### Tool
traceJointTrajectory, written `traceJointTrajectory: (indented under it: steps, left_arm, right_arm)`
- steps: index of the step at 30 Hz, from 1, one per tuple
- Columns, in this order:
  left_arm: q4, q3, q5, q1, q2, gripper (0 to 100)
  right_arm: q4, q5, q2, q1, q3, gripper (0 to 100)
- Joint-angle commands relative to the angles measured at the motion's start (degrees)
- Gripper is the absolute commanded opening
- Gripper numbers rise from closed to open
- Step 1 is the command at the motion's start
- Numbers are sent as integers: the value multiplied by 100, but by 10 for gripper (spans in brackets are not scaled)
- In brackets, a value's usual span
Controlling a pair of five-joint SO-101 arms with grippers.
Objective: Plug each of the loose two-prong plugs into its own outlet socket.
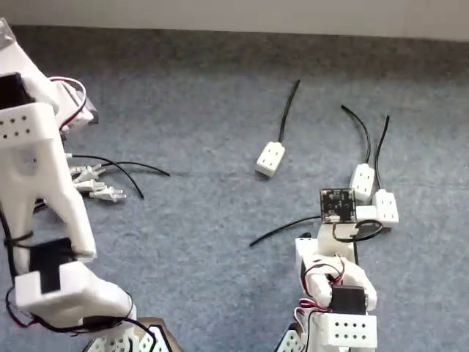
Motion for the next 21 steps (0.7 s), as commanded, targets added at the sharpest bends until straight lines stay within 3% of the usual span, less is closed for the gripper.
traceJointTrajectory:
  steps: [1,10,16,21]
  left_arm:
    - [79,-303,633,-84,295,227]
    - [62,-330,2699,-391,1095,230]
    - [0,-338,3446,-479,1824,228]
    - [-527,-338,4123,-875,2114,228]
  right_arm:
    - [-136,141,-48,-57,479,252]
    - [-127,167,-48,-57,488,252]
    - [-127,167,-48,-57,488,252]
    - [-127,167,-48,-57,488,252]
